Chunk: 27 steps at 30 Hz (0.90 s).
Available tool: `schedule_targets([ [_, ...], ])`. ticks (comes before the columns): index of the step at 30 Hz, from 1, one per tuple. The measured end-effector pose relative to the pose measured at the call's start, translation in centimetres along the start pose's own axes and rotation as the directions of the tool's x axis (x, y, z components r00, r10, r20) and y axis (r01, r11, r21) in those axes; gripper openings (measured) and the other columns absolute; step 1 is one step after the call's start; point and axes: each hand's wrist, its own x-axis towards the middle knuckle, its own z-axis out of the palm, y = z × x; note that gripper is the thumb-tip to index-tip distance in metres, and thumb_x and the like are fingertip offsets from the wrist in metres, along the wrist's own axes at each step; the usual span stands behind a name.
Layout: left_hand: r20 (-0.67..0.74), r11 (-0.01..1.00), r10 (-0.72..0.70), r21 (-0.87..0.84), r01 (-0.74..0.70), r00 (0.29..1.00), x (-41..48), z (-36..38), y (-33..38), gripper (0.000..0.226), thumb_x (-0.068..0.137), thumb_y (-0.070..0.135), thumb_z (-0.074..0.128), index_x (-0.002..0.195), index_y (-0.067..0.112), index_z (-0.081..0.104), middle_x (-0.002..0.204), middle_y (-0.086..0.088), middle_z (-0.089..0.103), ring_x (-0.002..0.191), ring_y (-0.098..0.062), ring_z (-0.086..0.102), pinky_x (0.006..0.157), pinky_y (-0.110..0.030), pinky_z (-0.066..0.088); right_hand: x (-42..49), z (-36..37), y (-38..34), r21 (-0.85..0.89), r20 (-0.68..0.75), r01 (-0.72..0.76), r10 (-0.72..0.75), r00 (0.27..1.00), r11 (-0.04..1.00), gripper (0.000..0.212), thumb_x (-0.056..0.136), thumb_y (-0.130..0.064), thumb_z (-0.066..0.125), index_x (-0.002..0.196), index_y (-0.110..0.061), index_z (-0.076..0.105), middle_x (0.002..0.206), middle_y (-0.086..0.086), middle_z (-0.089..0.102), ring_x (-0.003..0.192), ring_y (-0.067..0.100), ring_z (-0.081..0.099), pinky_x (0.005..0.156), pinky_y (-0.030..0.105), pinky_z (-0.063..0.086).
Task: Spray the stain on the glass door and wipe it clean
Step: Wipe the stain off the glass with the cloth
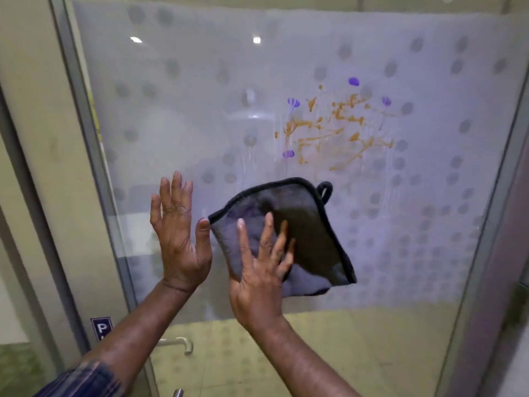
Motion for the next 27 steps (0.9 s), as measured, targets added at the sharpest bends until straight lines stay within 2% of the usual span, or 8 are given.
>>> schedule_targets([
  [3, 0.01, 0.999, -0.018, -0.031, 0.019, 1.0, 0.1, -0.2, 0.1, 0.064, 0.109, 0.042, 0.025, 0.159, 0.003, 0.03, 0.168, -0.02, 0.03, 0.161, -0.035, 0.018, 0.13, -0.049, 0.008, -4.3, 1.5, -1.0, -0.036, 0.064, 0.154, -0.151, 0.986, 0.987, 0.087, 0.076, -0.028, 0.054, 0.161, -0.026, 0.034, 0.165, 0.014, 0.031, 0.154, 0.039, 0.024, 0.118, 0.058, 0.021],
  [5, 0.016, 1.0, -0.013, -0.01, 0.013, 1.0, 0.0, -0.3, 0.2, 0.065, 0.109, 0.042, 0.027, 0.158, 0.0, 0.032, 0.168, -0.02, 0.03, 0.16, -0.035, 0.018, 0.13, -0.05, 0.008, -7.0, 1.9, 0.2, -0.003, 0.052, 0.181, -0.181, 0.982, 0.983, 0.041, 0.081, -0.03, 0.062, 0.121, -0.026, 0.069, 0.109, 0.004, 0.073, 0.1, 0.029, 0.071, 0.087, 0.041, 0.05],
  [9, 0.022, 0.994, 0.01, 0.109, -0.012, 1.0, 0.0, 0.1, 0.4, 0.063, 0.109, 0.04, 0.033, 0.157, -0.001, 0.033, 0.167, -0.023, 0.029, 0.158, -0.041, 0.021, 0.13, -0.054, 0.009, -8.0, 0.2, 6.4, 0.026, 0.192, -0.008, 0.003, 0.981, 1.0, 0.026, 0.072, -0.022, 0.052, 0.053, -0.013, 0.067, 0.046, 0.004, 0.056, 0.035, 0.027, 0.057, 0.031, 0.023, 0.035],
  [12, 0.022, 0.98, 0.009, 0.201, -0.013, 1.0, 0.0, 0.6, 0.4, 0.063, 0.109, 0.039, 0.037, 0.158, 0.0, 0.033, 0.168, -0.023, 0.027, 0.158, -0.042, 0.02, 0.129, -0.056, 0.011, -5.4, -1.0, 13.6, 0.107, 0.035, -0.432, 0.431, 0.902, 0.896, 0.05, 0.085, -0.032, 0.048, 0.1, 0.007, 0.075, 0.093, 0.03, 0.075, 0.09, 0.046, 0.074, 0.074, 0.038, 0.055],
  [14, 0.023, 0.967, 0.011, 0.253, -0.017, 1.0, -0.1, 0.9, 0.3, 0.063, 0.109, 0.039, 0.038, 0.159, 0.001, 0.032, 0.169, -0.022, 0.025, 0.159, -0.041, 0.019, 0.129, -0.056, 0.011, -2.2, -2.5, 17.6, 0.224, -0.089, -0.51, 0.539, 0.838, 0.83, 0.071, 0.099, -0.045, 0.045, 0.154, 0.0, 0.04, 0.149, 0.034, 0.049, 0.14, 0.048, 0.045, 0.114, 0.054, 0.037],
  [17, 0.022, 0.959, 0.014, 0.282, -0.02, 1.0, 0.0, 1.1, 0.2, 0.064, 0.109, 0.04, 0.039, 0.161, 0.004, 0.028, 0.169, -0.021, 0.023, 0.16, -0.039, 0.018, 0.129, -0.056, 0.012, 4.0, -5.5, 20.5, 0.214, -0.397, -0.37, 0.427, 0.813, 0.904, 0.076, 0.096, -0.046, 0.05, 0.159, -0.032, 0.01, 0.163, 0.027, 0.031, 0.147, 0.045, 0.03, 0.119, 0.063, 0.021],
  [23, 0.024, 0.956, 0.019, 0.292, -0.025, 1.0, -0.2, 1.2, 0.0, 0.066, 0.108, 0.041, 0.037, 0.161, 0.004, 0.026, 0.171, -0.019, 0.021, 0.161, -0.037, 0.016, 0.13, -0.057, 0.012, 14.6, -9.0, 21.0, 0.209, -0.561, -0.299, 0.365, 0.744, 0.931, 0.059, 0.101, -0.041, 0.051, 0.148, -0.039, 0.016, 0.165, 0.02, 0.033, 0.152, 0.05, 0.026, 0.12, 0.067, 0.021],
  [27, 0.035, 0.961, 0.022, 0.276, -0.031, 0.999, -0.1, 1.1, 0.1, 0.066, 0.108, 0.043, 0.034, 0.16, 0.002, 0.028, 0.17, -0.019, 0.021, 0.16, -0.038, 0.017, 0.129, -0.058, 0.013, 21.1, -11.0, 17.6, 0.224, -0.615, -0.271, 0.352, 0.706, 0.936, 0.057, 0.101, -0.034, 0.057, 0.146, -0.001, 0.046, 0.159, 0.025, 0.042, 0.145, 0.059, 0.032, 0.114, 0.075, 0.025],
])
